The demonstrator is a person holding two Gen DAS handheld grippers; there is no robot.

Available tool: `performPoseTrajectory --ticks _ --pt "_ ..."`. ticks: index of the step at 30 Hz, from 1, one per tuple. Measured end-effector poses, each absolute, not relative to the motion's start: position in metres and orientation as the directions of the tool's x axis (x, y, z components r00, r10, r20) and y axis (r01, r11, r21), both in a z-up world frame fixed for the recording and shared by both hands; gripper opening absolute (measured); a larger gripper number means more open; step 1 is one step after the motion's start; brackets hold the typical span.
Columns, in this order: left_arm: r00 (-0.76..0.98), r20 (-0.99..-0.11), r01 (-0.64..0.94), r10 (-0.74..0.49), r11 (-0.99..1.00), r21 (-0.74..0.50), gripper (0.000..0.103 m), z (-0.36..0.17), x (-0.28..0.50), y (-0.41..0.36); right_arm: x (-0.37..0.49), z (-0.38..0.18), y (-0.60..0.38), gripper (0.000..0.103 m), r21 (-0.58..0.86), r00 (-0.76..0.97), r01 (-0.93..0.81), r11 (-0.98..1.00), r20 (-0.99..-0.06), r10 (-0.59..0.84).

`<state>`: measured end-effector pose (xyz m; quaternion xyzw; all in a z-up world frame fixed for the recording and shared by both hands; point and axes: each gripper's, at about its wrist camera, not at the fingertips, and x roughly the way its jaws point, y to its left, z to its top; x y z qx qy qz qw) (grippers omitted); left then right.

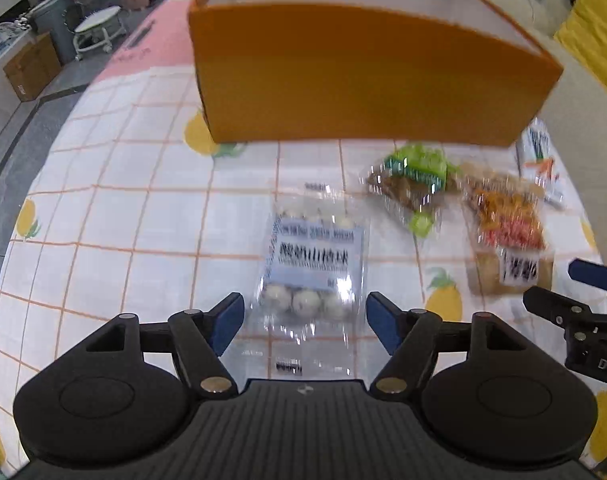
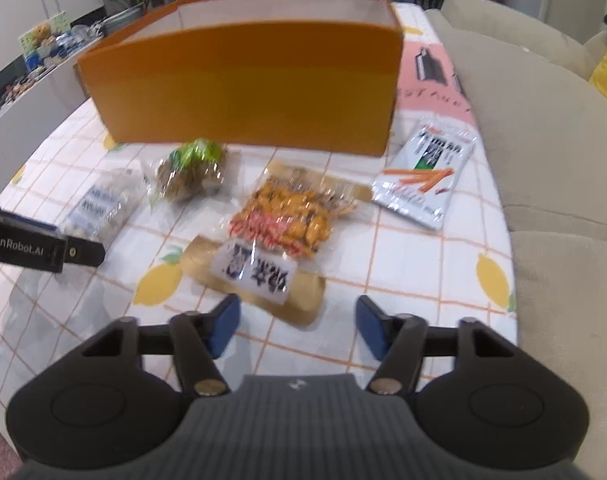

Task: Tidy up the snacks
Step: 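Move the left tool to the yogurt hawthorn ball pack while the right tool approaches the peanut packet, then grasp the hawthorn ball pack with the left tool while the right tool grasps the peanut packet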

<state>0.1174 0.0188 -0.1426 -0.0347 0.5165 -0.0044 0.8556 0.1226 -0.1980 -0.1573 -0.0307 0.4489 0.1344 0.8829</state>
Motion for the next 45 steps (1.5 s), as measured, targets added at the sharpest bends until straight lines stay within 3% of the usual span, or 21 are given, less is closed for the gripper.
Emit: performPoseTrajectory --ticks 5,12,27,29,33,39,45 --pt "0.52 -0.853 -0.073 -0.046 0.993 -0.097 0.088 -0.137 0.125 0.026 0.131 -0.147 -0.202 0.074 0.14 0.586 -0.193 0.971 -0.777 0.228" --pt "0.512 -0.858 0.018 -0.053 0.999 -0.051 0.088 -0.147 0.131 0.016 0.149 -0.147 -0.188 0.076 0.159 0.593 -0.157 0.975 -0.774 0.222" --pt "0.515 -0.857 0.056 -0.017 0.998 0.014 0.089 -0.156 0.135 0.011 0.172 -0.169 -0.159 0.08 0.116 0.527 -0.14 0.983 -0.832 0.174" --pt "0.518 -0.855 0.062 -0.022 0.998 0.012 0.085 -0.156 0.134 0.011 0.172 -0.171 -0.156 0.08 0.103 0.528 -0.145 0.984 -0.833 0.165" --pt "0.522 -0.852 0.075 -0.041 0.997 -0.002 0.071 -0.154 0.133 0.011 0.167 -0.171 -0.152 0.07 0.059 0.538 -0.175 0.983 -0.83 0.146" --pt "0.521 -0.853 0.066 -0.038 0.998 -0.003 0.067 -0.154 0.132 0.01 0.157 -0.169 -0.155 0.057 0.031 0.54 -0.196 0.98 -0.831 0.134" --pt "0.514 -0.857 0.034 -0.041 0.999 -0.027 0.066 -0.151 0.129 0.013 0.152 -0.167 -0.162 0.052 0.056 0.521 -0.188 0.981 -0.841 0.148"
